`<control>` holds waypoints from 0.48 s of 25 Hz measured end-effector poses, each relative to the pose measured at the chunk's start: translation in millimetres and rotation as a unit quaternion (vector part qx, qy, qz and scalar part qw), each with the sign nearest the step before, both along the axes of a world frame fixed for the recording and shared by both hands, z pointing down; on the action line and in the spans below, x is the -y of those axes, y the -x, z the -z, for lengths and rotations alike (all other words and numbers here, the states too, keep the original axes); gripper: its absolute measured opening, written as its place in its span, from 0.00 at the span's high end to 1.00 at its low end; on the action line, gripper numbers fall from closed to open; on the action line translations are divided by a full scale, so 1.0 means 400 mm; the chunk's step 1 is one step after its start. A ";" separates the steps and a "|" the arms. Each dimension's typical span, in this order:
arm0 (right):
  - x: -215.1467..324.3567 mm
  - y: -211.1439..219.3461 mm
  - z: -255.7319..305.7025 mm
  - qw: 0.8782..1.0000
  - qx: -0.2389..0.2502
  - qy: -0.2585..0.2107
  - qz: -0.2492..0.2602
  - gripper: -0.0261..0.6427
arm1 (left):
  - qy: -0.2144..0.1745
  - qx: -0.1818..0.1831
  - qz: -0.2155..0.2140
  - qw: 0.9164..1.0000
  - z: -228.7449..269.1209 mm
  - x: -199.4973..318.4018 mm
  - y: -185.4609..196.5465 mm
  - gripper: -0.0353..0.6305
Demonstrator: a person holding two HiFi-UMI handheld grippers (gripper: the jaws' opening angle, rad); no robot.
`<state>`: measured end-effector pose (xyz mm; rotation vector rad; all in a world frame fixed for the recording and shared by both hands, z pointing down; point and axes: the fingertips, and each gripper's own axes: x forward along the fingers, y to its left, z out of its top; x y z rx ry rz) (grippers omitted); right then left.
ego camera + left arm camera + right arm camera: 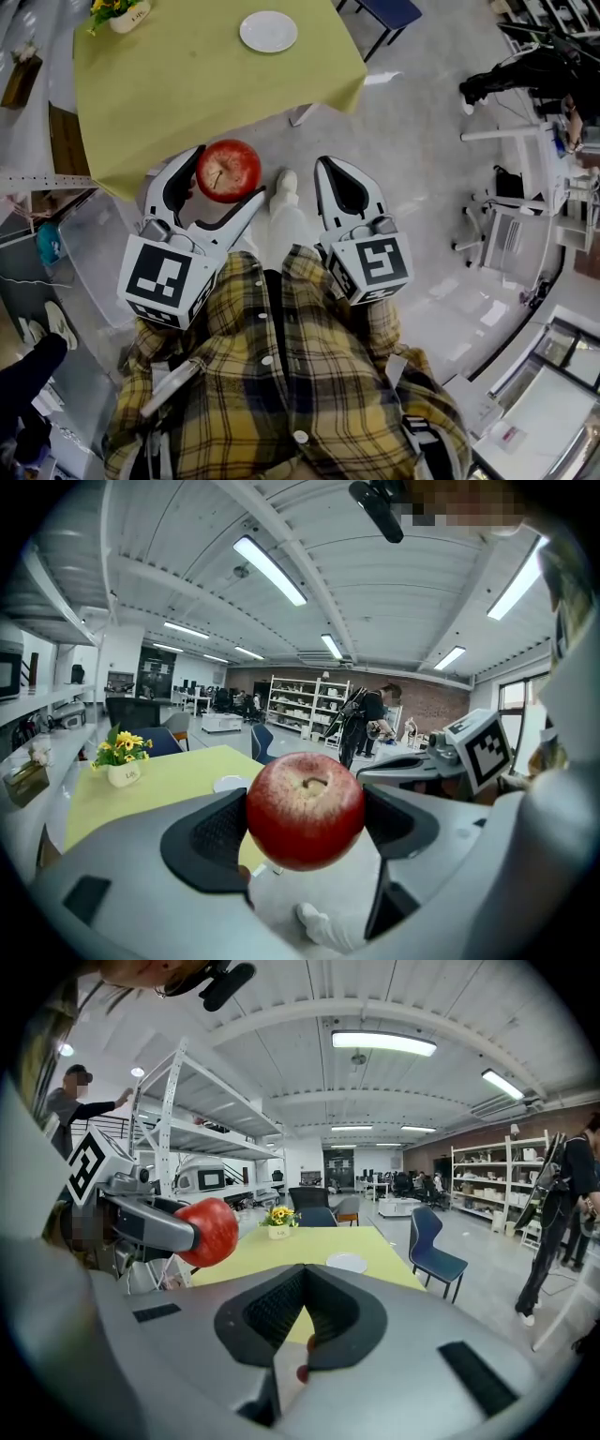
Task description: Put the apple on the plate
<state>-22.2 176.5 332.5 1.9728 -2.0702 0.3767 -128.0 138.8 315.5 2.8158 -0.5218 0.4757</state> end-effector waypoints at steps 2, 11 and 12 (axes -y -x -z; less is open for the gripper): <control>0.038 -0.034 0.001 1.000 -0.001 -0.002 0.004 0.97 | -0.002 -0.001 0.006 1.000 0.001 0.034 -0.029 0.35; 0.196 -0.200 0.044 0.999 -0.007 -0.011 0.047 0.97 | -0.018 -0.010 0.048 0.999 0.051 0.179 -0.195 0.35; 0.209 -0.218 0.049 0.998 -0.006 -0.011 0.054 0.97 | -0.018 -0.010 0.055 0.998 0.056 0.192 -0.212 0.35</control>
